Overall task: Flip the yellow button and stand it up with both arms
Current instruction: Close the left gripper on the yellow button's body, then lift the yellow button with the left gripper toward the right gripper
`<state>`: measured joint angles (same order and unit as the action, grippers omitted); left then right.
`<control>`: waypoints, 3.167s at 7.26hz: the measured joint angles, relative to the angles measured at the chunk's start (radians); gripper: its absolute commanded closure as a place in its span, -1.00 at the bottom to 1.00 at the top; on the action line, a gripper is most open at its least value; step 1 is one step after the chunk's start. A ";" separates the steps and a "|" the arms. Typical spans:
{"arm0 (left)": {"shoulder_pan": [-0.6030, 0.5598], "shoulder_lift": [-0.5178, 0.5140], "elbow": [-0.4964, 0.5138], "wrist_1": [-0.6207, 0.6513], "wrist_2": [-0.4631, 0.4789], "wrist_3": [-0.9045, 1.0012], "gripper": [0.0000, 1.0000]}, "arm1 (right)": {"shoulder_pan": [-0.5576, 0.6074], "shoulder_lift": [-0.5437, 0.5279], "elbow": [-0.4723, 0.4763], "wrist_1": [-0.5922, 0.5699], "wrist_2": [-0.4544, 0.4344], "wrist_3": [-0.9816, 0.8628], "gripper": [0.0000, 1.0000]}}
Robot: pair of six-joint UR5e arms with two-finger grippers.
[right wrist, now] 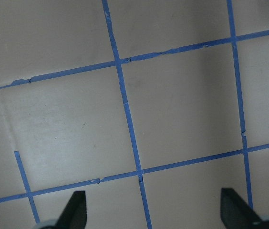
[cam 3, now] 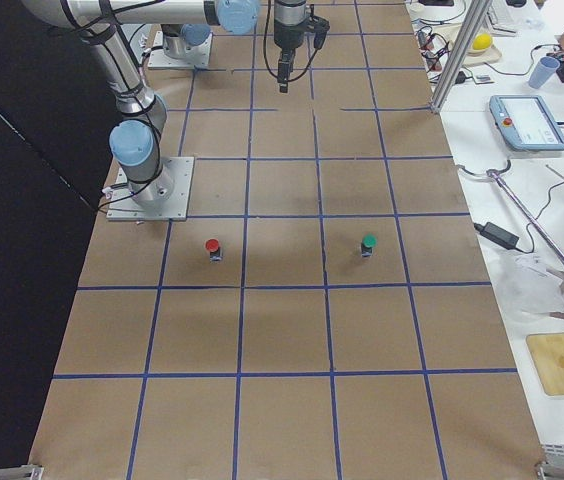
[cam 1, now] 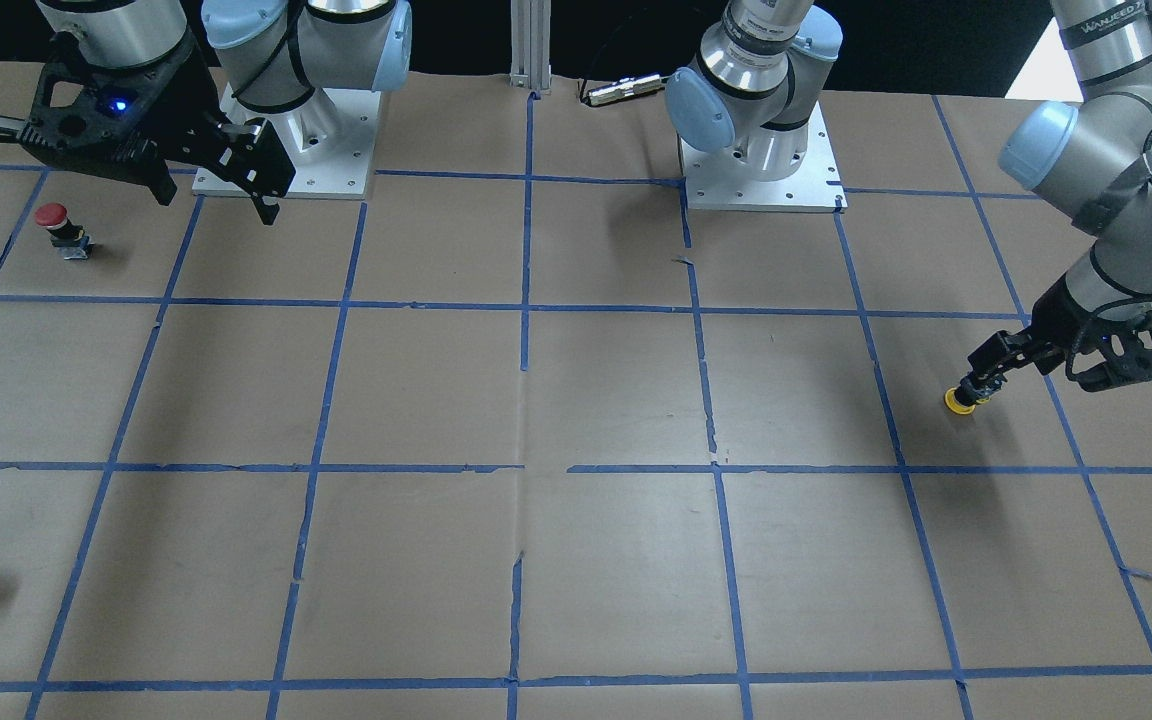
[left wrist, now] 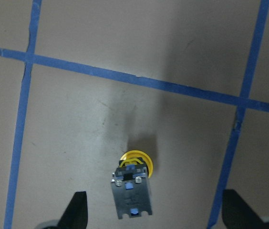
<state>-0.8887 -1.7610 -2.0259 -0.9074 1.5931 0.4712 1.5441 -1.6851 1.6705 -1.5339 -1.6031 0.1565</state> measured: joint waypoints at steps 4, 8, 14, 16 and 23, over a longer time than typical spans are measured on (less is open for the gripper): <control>0.025 -0.016 -0.040 0.012 -0.006 0.015 -0.78 | 0.001 0.003 0.004 0.000 0.001 -0.001 -1.00; 0.018 -0.005 -0.035 0.002 -0.045 0.008 -0.74 | 0.001 0.007 0.005 -0.003 0.002 0.002 -1.00; 0.018 -0.009 -0.033 0.008 -0.044 0.017 0.75 | 0.001 0.007 0.006 -0.003 0.001 0.002 -1.00; 0.013 0.005 -0.017 -0.018 -0.047 0.018 0.91 | 0.001 0.006 0.006 -0.003 0.002 0.002 -1.00; -0.334 0.128 0.264 -0.595 -0.566 -0.142 0.95 | 0.003 -0.006 0.004 0.008 0.001 0.001 -1.00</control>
<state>-1.2230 -1.6334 -1.7619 -1.5024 1.0270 0.3295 1.5473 -1.6911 1.6749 -1.5259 -1.6026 0.1574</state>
